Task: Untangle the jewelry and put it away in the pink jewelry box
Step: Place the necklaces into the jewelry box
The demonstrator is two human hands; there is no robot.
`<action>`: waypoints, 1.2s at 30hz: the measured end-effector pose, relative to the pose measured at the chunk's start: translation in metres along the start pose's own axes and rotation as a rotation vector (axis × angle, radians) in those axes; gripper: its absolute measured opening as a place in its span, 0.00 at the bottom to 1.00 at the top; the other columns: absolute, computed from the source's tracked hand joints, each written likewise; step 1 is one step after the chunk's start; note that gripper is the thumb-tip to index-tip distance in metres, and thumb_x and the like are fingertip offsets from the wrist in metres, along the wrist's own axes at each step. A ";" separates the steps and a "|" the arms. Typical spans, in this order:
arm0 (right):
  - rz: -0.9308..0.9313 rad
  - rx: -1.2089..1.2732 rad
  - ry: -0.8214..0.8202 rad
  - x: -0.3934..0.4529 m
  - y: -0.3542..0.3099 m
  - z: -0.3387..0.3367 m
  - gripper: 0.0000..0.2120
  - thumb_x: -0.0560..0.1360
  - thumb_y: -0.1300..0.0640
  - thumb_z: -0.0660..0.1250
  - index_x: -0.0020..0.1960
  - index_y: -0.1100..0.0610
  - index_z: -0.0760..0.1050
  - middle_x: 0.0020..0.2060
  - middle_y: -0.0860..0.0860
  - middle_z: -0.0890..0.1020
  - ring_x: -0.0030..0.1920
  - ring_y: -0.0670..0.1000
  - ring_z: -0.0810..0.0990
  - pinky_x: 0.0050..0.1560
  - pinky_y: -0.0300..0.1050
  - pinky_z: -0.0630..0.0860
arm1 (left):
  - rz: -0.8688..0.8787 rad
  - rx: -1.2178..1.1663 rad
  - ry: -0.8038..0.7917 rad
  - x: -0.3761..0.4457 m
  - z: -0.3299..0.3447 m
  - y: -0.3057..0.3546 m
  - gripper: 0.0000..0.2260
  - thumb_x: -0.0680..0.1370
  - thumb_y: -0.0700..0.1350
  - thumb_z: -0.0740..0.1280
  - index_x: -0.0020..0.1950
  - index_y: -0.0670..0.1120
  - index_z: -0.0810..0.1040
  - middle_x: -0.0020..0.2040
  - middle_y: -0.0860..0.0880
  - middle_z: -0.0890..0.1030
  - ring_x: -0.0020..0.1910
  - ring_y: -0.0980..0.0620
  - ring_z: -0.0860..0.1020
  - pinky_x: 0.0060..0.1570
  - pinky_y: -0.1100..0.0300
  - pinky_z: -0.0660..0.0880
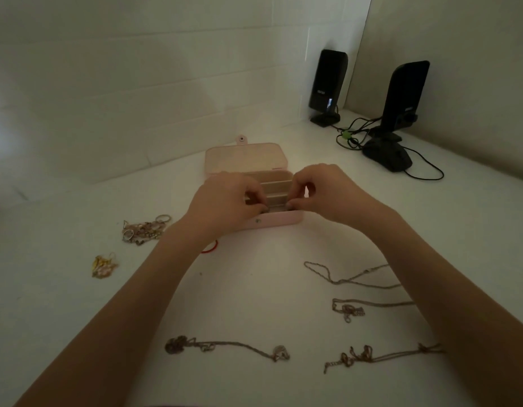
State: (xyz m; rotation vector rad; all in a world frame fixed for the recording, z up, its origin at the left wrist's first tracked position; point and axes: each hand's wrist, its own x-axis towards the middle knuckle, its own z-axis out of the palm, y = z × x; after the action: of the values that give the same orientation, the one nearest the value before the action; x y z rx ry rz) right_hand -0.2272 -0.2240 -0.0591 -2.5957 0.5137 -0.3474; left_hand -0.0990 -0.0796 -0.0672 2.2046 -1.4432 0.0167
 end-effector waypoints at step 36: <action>0.373 0.032 -0.240 -0.138 0.082 -0.064 0.06 0.70 0.52 0.73 0.45 0.46 0.77 0.41 0.49 0.76 0.40 0.48 0.72 0.43 0.40 0.70 | 0.516 0.020 -0.357 -0.026 0.035 0.054 0.04 0.78 0.43 0.64 0.46 0.44 0.75 0.44 0.53 0.71 0.43 0.56 0.68 0.45 0.67 0.62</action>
State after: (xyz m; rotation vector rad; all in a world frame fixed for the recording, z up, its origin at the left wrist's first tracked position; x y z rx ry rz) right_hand -0.3962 -0.2598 -0.0656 -2.4000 0.8741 0.0784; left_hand -0.1659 -0.0885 -0.0838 1.8514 -2.1833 -0.1956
